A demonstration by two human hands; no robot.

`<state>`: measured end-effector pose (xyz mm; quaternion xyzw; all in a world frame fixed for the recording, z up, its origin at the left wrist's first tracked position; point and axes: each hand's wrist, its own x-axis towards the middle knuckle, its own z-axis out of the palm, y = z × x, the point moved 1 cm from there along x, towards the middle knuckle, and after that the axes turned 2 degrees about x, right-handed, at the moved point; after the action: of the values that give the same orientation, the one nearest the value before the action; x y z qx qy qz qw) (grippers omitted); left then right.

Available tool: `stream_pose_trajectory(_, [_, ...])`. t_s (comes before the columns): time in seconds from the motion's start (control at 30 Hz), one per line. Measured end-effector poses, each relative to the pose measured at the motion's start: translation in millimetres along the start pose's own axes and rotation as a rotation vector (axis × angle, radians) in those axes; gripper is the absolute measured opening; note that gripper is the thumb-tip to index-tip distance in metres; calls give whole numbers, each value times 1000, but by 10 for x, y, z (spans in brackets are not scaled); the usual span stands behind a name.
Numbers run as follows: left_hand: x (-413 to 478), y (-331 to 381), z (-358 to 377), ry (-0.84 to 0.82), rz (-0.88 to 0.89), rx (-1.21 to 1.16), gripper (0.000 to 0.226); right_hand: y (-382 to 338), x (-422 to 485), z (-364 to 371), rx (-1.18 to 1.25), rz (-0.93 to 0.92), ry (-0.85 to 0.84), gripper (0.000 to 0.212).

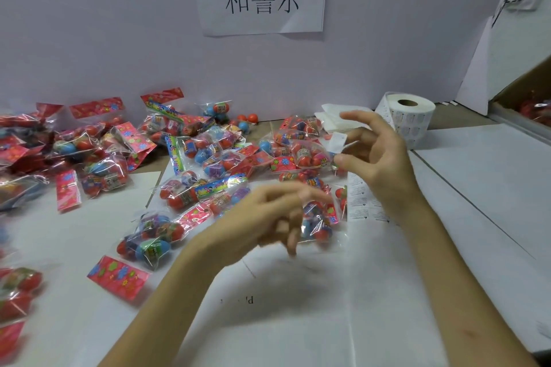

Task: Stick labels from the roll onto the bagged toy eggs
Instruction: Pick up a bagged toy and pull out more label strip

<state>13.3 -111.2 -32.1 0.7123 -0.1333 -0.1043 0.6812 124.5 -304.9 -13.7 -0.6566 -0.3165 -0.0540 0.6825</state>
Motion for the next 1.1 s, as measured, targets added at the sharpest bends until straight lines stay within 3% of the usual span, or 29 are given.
stream_pose_trajectory(0.1, [31,-2,-94,481,107,-4,20,-32,-44,130,26,41,-178,71])
stream_pose_trajectory(0.17, [39,-13,-134,644,133,122,15,-32,-78,226,18,77,-270,76])
stream_pose_trajectory(0.33, [52,-23,-84,603,153,383,12,8,-157,404,-64,93,-404,78])
stream_pose_trajectory(0.47, [46,-55,-88,706,193,494,8,14,-175,433,-157,70,-384,74])
stream_pose_trajectory(0.53, [49,-45,-110,725,180,427,11,23,-164,421,-198,65,-345,72])
stream_pose_trajectory(0.63, [46,-26,-144,724,140,130,5,42,-155,397,-228,47,-297,62])
stream_pose_trajectory(0.77, [25,-21,-188,730,99,-117,11,70,-141,434,-218,8,-204,26])
stream_pose_trajectory(0.83, [26,-21,-192,722,70,-158,15,69,-128,451,-216,-11,-140,9])
stream_pose_trajectory(1.1, [32,-24,-179,734,-24,-107,11,64,-135,451,-265,-36,-81,5])
